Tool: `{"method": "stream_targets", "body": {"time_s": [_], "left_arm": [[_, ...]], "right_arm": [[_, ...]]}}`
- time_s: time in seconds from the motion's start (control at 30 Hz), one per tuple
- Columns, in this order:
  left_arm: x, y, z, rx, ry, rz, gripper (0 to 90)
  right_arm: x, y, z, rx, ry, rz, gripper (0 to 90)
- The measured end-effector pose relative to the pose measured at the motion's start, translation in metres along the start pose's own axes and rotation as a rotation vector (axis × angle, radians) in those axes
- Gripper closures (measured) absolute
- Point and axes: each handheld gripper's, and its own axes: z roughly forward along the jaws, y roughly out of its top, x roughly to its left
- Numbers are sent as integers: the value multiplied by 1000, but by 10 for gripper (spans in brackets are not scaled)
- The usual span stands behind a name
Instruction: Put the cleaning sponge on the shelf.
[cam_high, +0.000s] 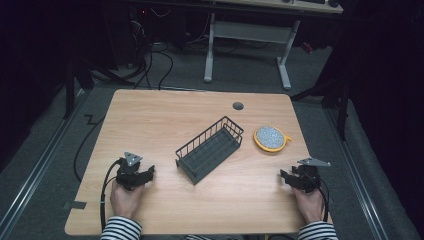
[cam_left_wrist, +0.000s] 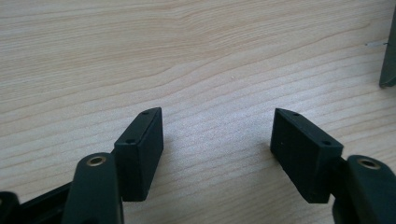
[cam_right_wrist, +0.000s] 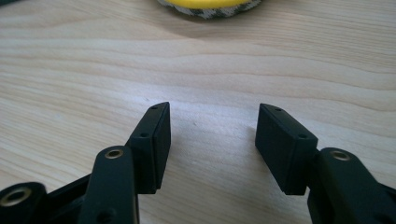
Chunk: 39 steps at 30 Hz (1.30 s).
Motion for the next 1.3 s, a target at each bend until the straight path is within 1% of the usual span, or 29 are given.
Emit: {"method": "stream_targets", "body": {"time_s": [0.07, 0.1, 0.13, 0.23, 0.4, 0.47, 0.63, 0.73, 0.77, 0.8, 0.87, 0.93, 1.0, 1.03, 1.07, 1.1, 1.2, 1.23, 1.3], "left_arm": [[0, 0, -1, 0, -1, 1, 343], [-1, -1, -1, 0, -3, 2, 336], [-1, -1, -1, 1, -4, 3, 328], [-1, -1, -1, 4, -8, 6, 316], [-2, -1, -1, 3, -6, 6, 315], [-2, -1, -1, 3, -5, 6, 313], [-2, -1, -1, 3, -5, 6, 312], [-2, -1, -1, 3, -5, 5, 311], [-2, -1, -1, 3, -5, 5, 310], [-2, -1, -1, 3, -5, 6, 310], [-2, -1, -1, 3, -5, 6, 310], [-2, -1, -1, 3, -5, 6, 310], [-2, -2, -1, 2, -5, 5, 309], [-2, -2, -1, 2, -5, 5, 310], [-2, -2, -1, 2, -6, 5, 310], [-2, -2, -1, 2, -6, 6, 309], [-2, -2, -1, 2, -7, 6, 308], [-2, -2, -1, 2, -7, 6, 309], [-2, -2, -1, 2, -7, 6, 309]], "right_arm": [[-1, 3, -1, -12, 16, 12, 468], [-2, 5, -2, -15, 28, 27, 468], [-3, 8, -2, -12, 32, 28, 469], [-3, 17, -4, -25, 42, 33, 472], [-4, 38, -4, -22, 41, 32, 474], [-7, 47, -2, -17, 50, 51, 470], [-15, 66, 5, -1, 47, 93, 431], [-18, 75, 9, 14, 36, 103, 416], [-18, 75, 9, 14, 36, 103, 416], [-20, 80, 13, 22, 32, 116, 406], [-23, 85, 17, 35, 30, 126, 391], [-26, 89, 22, 44, 32, 146, 385], [-29, 92, 27, 51, 33, 180, 380], [-29, 92, 27, 51, 33, 180, 380], [-30, 94, 30, 56, 37, 198, 366], [-29, 98, 36, 87, 21, 200, 364], [-30, 102, 40, 79, 17, 210, 368], [-32, 103, 43, 80, 21, 241, 367], [-34, 103, 46, 90, 15, 248, 367]]}}
